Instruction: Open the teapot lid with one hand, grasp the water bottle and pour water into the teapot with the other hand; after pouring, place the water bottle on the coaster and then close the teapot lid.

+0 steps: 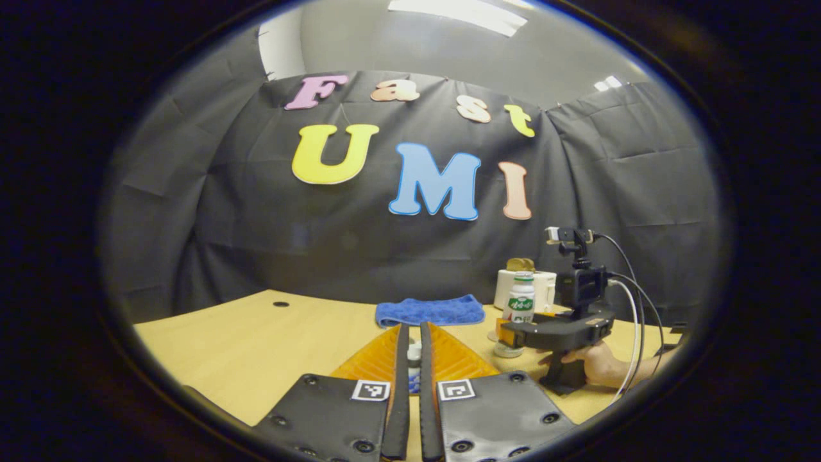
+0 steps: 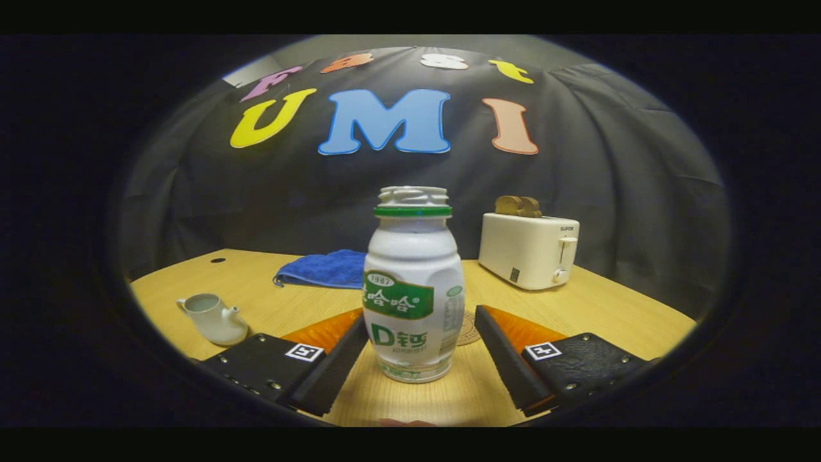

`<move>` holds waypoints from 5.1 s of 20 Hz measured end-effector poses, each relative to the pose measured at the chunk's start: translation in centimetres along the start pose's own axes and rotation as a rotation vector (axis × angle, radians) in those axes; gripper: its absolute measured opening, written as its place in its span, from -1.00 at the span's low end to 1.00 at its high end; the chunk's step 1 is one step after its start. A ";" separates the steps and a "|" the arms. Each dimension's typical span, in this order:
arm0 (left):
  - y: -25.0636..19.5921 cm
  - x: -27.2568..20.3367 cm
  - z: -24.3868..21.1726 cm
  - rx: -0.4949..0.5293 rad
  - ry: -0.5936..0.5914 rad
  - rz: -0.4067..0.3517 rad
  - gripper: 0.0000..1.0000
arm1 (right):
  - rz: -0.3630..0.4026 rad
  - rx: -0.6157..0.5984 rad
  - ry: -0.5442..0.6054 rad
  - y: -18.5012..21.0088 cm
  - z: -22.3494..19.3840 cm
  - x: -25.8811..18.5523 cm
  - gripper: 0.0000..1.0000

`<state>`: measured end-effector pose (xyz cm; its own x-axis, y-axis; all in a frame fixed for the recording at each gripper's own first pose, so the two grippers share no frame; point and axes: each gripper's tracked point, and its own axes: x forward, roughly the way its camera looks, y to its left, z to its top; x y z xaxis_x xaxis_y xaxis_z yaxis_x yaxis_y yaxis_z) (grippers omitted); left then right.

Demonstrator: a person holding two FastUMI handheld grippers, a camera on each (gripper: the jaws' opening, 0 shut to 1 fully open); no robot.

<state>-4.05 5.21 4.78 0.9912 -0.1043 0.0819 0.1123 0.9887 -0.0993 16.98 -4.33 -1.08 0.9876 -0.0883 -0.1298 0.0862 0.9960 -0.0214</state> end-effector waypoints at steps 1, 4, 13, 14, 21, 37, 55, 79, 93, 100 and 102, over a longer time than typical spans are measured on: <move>0.5 -0.4 -0.2 0.004 -0.001 0.012 -0.67 | -0.004 -0.010 -0.010 0.1 0.1 0.3 0.96; 1.0 -0.7 -0.4 0.002 0.000 0.020 -0.74 | 0.000 -0.041 -0.017 0.6 0.3 0.3 0.25; 1.1 -1.6 -0.1 0.037 -0.010 0.003 -0.67 | 0.031 -0.262 -0.033 2.1 1.4 -0.4 0.43; 1.4 -2.1 -0.2 0.048 -0.010 0.008 -0.67 | 0.033 -0.296 -0.033 2.3 1.5 -0.4 0.43; 2.3 -5.2 -0.3 0.034 -0.015 0.011 -0.74 | 0.051 -0.525 -0.043 4.8 1.9 -0.7 0.44; 4.0 -5.1 -0.5 0.053 -0.025 0.035 -0.74 | 0.039 -0.995 -0.087 8.1 2.9 0.6 0.44; 4.9 -4.8 -1.4 0.069 -0.011 0.054 -0.74 | 0.006 -1.512 -0.216 11.5 3.0 1.1 0.44; 5.5 -4.9 -1.1 0.071 -0.013 0.067 -0.74 | -0.048 -1.796 -0.326 13.2 5.6 0.7 0.44; 5.6 -4.9 -1.0 0.075 -0.009 0.073 -0.74 | -0.084 -1.886 -0.390 13.8 7.5 0.3 0.43; 6.0 -5.1 -0.6 0.071 -0.021 0.081 -0.74 | -0.103 -1.948 -0.431 14.2 8.0 0.1 0.43; 6.7 -5.4 -0.1 0.041 -0.042 0.095 -0.74 | -0.113 -1.966 -0.448 14.2 8.3 0.1 0.43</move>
<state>-8.67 12.41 3.60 0.9932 -0.0064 0.1161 0.0144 0.9976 -0.0678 19.34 9.91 6.84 0.9723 0.1791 0.1499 0.2115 -0.4026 -0.8906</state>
